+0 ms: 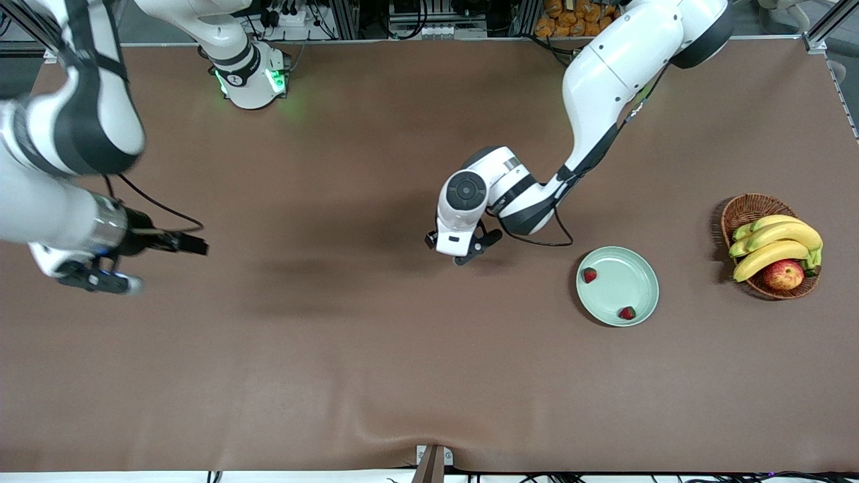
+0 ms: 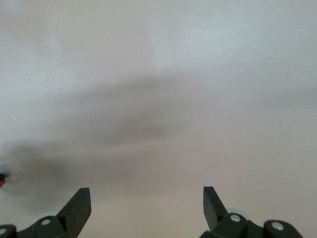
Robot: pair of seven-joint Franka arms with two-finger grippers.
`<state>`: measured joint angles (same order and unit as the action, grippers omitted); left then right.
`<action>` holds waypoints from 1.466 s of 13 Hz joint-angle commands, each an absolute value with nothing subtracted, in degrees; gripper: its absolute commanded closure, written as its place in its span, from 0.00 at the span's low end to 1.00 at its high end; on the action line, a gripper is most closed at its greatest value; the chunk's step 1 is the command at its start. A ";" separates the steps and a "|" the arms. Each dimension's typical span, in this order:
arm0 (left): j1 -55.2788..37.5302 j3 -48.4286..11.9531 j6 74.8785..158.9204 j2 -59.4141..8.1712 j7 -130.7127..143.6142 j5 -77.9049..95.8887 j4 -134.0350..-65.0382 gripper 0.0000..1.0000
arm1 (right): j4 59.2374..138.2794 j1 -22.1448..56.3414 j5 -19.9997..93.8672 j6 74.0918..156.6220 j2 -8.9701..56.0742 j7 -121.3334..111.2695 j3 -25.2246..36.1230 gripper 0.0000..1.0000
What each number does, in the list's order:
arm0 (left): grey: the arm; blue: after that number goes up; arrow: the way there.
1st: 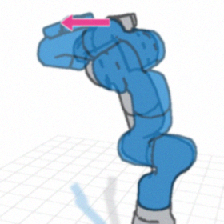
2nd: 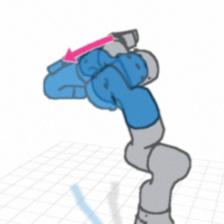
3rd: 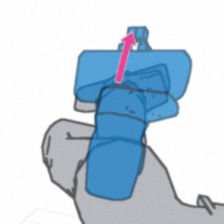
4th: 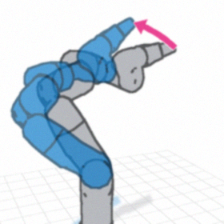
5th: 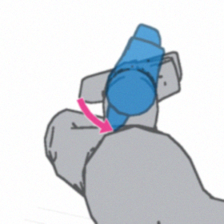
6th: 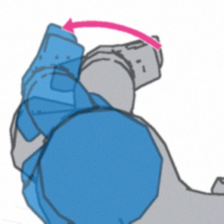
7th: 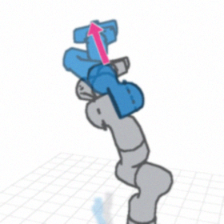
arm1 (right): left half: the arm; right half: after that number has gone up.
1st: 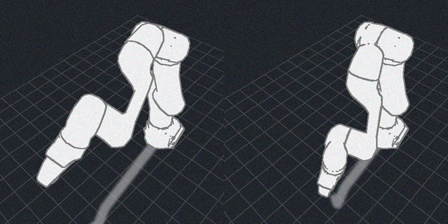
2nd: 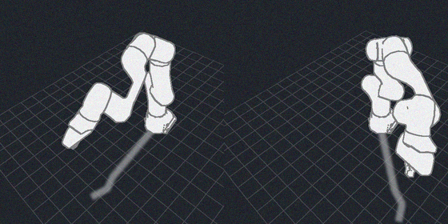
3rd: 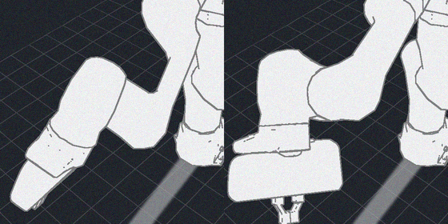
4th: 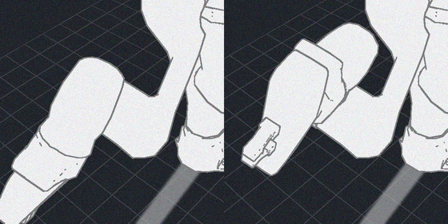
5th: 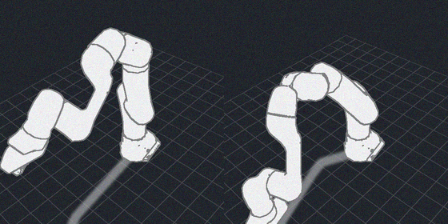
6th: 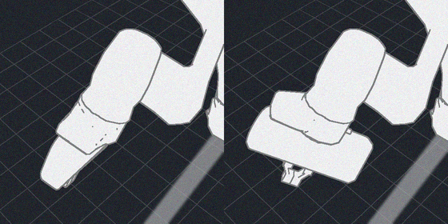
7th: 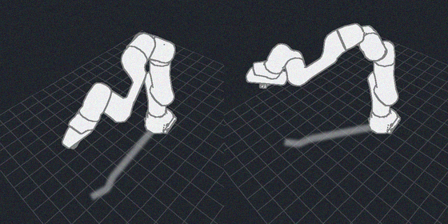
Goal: Collect all strawberries into plate
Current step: 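Grasp the last strawberry with the left gripper while the right gripper retracts, then carry the strawberry to the plate and release it with the left gripper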
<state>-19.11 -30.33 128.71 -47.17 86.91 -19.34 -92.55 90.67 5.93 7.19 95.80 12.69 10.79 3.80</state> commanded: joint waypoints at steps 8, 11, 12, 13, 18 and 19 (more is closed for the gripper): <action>-20.12 -29.88 129.46 -48.60 80.24 -23.73 -91.76 0.43 | 85.25 -4.13 -1.30 84.99 4.05 -3.06 2.64 0.00; -20.39 -29.88 129.46 -48.52 79.72 -23.73 -91.76 0.69 | 85.69 -4.22 -5.89 83.77 3.69 -3.95 2.64 0.00; -20.39 -29.88 129.46 -48.43 79.02 -23.64 -91.76 0.85 | 85.69 -4.13 -5.71 82.37 3.78 -4.13 2.64 0.00; -20.30 -29.88 129.46 -48.17 79.01 -23.64 -91.84 1.00 | 85.78 -4.04 -5.19 81.74 3.69 -4.04 2.55 0.00; -14.70 -31.19 125.34 -43.25 76.83 -23.47 -91.85 1.00 | 86.04 -4.22 0.26 81.12 3.60 -3.34 2.46 0.00; -12.07 -31.38 124.81 -42.20 75.60 -23.47 -91.93 1.00 | 86.04 -4.31 0.35 81.12 3.60 -3.43 2.55 0.00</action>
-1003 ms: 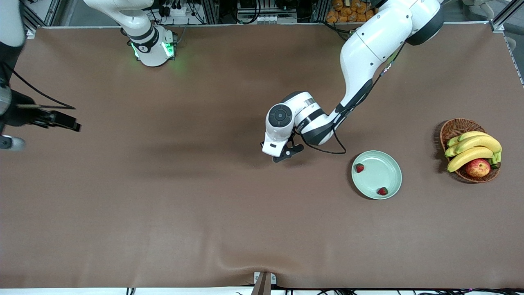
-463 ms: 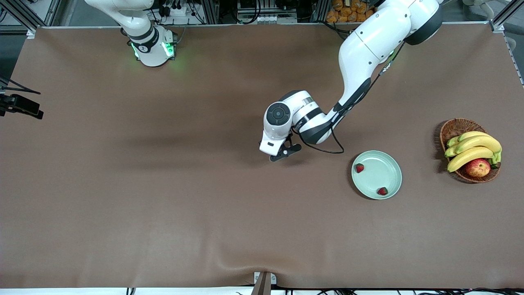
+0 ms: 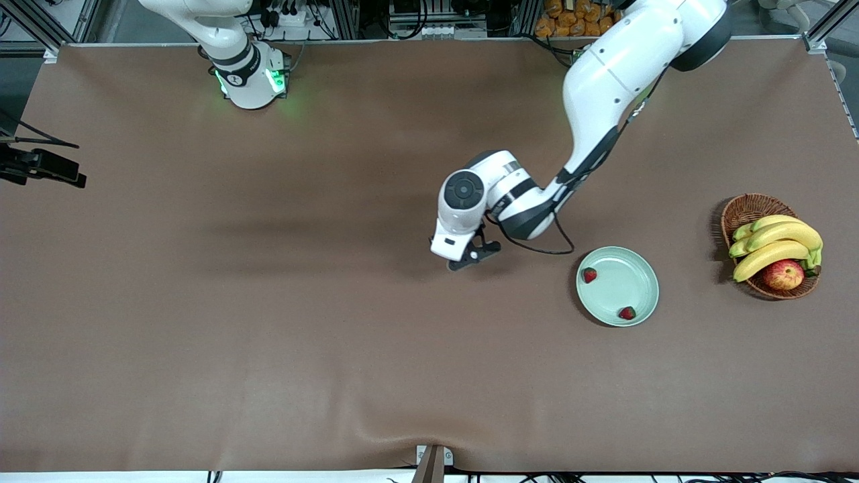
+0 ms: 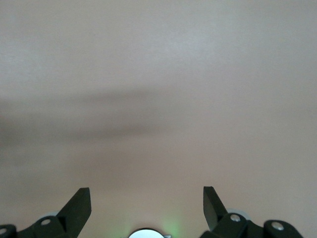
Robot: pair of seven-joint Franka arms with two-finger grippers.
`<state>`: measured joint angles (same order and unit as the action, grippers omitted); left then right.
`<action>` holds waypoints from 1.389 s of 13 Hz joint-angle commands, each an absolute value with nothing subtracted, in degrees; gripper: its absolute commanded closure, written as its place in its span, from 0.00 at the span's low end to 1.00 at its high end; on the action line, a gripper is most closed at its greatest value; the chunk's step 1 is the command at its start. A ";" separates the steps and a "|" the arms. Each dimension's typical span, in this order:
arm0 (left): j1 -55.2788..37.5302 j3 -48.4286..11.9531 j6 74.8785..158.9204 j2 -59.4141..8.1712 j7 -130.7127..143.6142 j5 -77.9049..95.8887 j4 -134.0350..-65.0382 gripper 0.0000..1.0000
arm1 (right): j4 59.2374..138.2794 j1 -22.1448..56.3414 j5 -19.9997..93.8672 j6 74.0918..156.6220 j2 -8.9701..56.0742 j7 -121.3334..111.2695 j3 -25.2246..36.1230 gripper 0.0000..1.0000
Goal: Collect all strawberries into plate
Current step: 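Carry the strawberry to the plate and release it with the left gripper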
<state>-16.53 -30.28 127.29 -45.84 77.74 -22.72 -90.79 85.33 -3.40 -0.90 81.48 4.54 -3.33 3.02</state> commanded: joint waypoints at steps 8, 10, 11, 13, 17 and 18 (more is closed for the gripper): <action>8.42 -33.05 115.85 -38.76 47.76 -23.38 -92.28 1.00 | 88.15 -2.46 0.62 84.56 4.48 -1.23 2.46 0.00; 11.32 -33.05 115.05 -38.50 43.00 -23.29 -92.90 1.00 | 87.89 -2.46 0.70 84.72 4.48 -1.23 2.46 0.00; 13.08 -33.05 115.05 -38.50 39.93 -23.29 -93.34 1.00 | 87.72 -2.55 0.70 85.07 4.48 -1.23 2.46 0.00; 16.34 -33.05 115.05 -38.32 33.95 -23.29 -93.69 0.47 | 87.71 -2.81 0.70 84.82 4.48 -1.23 2.46 0.00; 17.05 -33.13 111.37 -32.54 33.31 -23.03 -93.08 0.00 | 87.01 -2.90 0.62 84.38 4.48 -1.32 2.46 0.00; 17.05 -33.13 110.92 -29.74 33.31 -22.94 -93.08 0.00 | 86.84 -2.73 0.62 84.38 4.48 -1.32 2.46 0.00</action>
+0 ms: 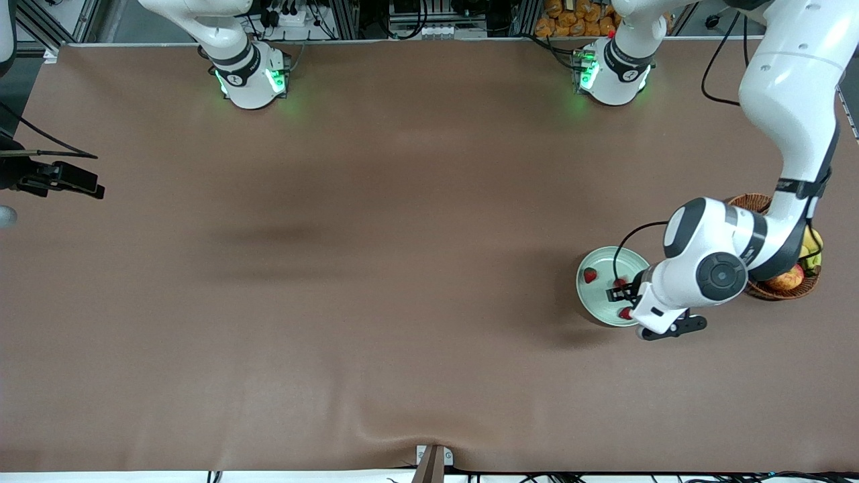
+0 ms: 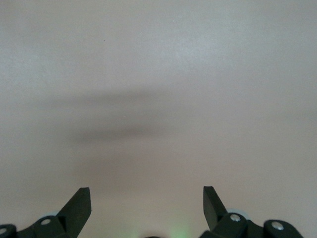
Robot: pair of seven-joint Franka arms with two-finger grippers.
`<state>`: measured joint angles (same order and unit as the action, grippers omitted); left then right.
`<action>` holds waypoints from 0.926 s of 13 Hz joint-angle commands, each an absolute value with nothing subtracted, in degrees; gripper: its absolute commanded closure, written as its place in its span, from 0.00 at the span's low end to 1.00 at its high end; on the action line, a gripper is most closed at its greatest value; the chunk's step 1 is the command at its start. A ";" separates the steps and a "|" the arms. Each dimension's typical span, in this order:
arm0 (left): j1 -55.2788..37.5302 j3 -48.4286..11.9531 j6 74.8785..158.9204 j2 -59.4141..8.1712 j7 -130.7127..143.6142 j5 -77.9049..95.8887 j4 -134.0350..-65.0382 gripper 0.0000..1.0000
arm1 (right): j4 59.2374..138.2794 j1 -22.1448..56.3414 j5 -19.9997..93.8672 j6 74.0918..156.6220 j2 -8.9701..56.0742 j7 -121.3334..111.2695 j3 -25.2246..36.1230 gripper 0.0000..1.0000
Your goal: Collect all strawberries into plate
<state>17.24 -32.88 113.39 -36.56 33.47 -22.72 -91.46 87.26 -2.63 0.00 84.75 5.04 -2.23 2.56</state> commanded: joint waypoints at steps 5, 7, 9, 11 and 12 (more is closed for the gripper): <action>17.49 -35.68 106.09 -16.99 32.61 -20.24 -91.94 0.00 | 84.90 -2.72 0.62 84.03 4.04 -1.67 2.20 0.00; 18.54 -35.42 101.89 -14.60 28.50 -15.84 -88.61 0.00 | 84.29 -2.64 0.62 83.59 3.96 -1.50 2.28 0.00; 19.86 -35.60 98.10 -12.67 23.14 -13.46 -85.88 0.00 | 84.03 -2.64 0.62 80.26 3.87 -1.23 2.29 0.00; 20.13 -35.42 94.50 -10.82 19.44 -11.70 -83.33 0.00 | 83.85 -2.72 0.62 79.98 3.87 -1.32 2.37 0.00; 20.21 -35.59 91.96 -10.46 19.34 -10.73 -82.19 0.00 | 83.85 -2.72 0.62 79.98 3.87 -1.49 2.46 0.00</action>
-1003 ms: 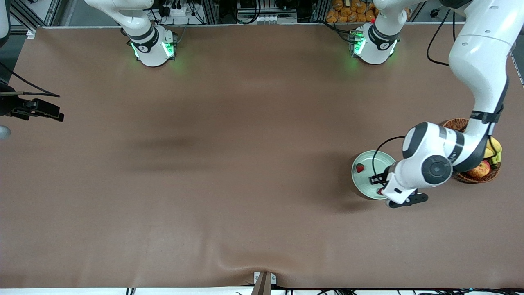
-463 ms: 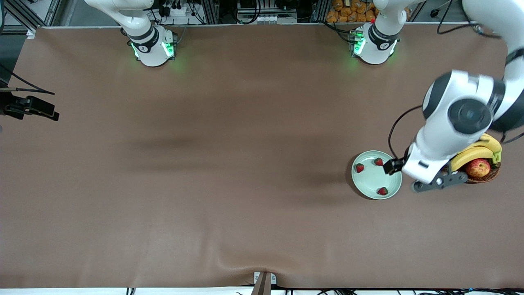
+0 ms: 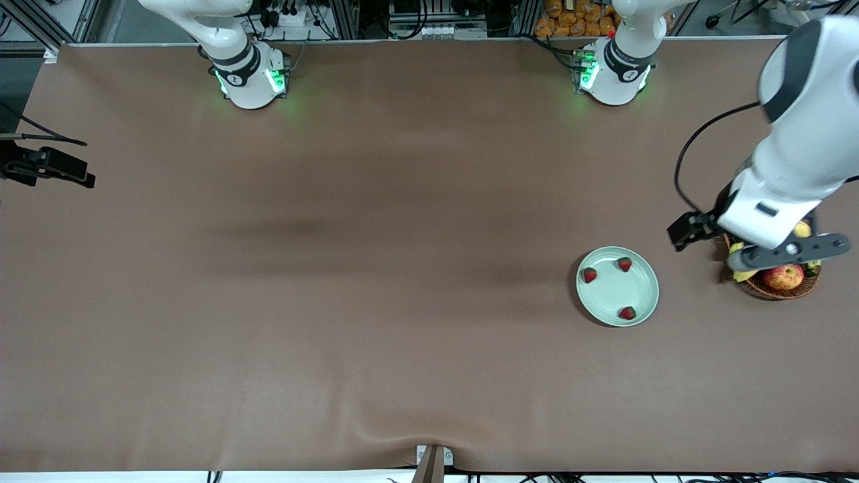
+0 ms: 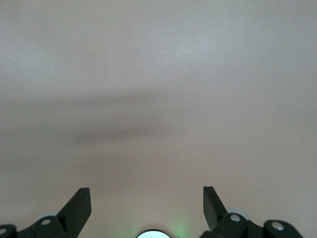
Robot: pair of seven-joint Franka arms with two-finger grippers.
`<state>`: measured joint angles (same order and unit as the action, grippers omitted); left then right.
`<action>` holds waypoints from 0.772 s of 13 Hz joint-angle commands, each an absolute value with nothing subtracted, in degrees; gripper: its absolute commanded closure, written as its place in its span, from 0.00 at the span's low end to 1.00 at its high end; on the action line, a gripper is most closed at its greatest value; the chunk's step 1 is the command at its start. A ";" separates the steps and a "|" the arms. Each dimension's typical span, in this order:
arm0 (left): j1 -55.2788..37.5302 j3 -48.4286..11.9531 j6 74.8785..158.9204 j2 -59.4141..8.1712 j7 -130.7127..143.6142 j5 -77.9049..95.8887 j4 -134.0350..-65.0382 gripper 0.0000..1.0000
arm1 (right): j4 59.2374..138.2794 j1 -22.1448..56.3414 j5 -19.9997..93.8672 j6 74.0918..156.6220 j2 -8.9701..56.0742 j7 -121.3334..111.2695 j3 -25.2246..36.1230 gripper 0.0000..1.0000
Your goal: Collect all strawberries into plate
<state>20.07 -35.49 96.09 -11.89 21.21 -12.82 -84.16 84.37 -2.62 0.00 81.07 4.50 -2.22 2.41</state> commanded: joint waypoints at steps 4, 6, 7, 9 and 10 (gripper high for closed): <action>20.21 -33.67 90.10 -4.85 17.67 -4.93 -82.26 0.00 | 83.76 -2.72 0.18 78.14 3.87 -1.32 2.37 0.00; 14.81 -26.33 87.19 -3.00 15.65 -2.91 -82.70 0.00 | 83.76 -2.90 0.53 78.13 3.95 -1.32 2.55 0.00; 8.85 -18.88 86.14 -2.81 15.04 -2.29 -82.97 0.00 | 83.59 -2.90 0.35 78.22 4.13 -1.32 2.46 0.00; 3.43 -11.36 84.64 -0.63 14.50 -0.80 -84.89 0.00 | 82.44 -3.08 0.70 78.14 4.31 -1.58 2.55 0.00; 3.25 -10.73 84.55 -0.09 13.20 -0.79 -85.86 0.00 | 82.44 -3.08 0.70 78.13 4.39 -1.58 2.55 0.00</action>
<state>4.73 -13.36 84.92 -2.97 15.11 -2.18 -82.53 83.66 -2.67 0.00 79.17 4.47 -2.22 2.70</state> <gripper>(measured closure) 0.000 0.000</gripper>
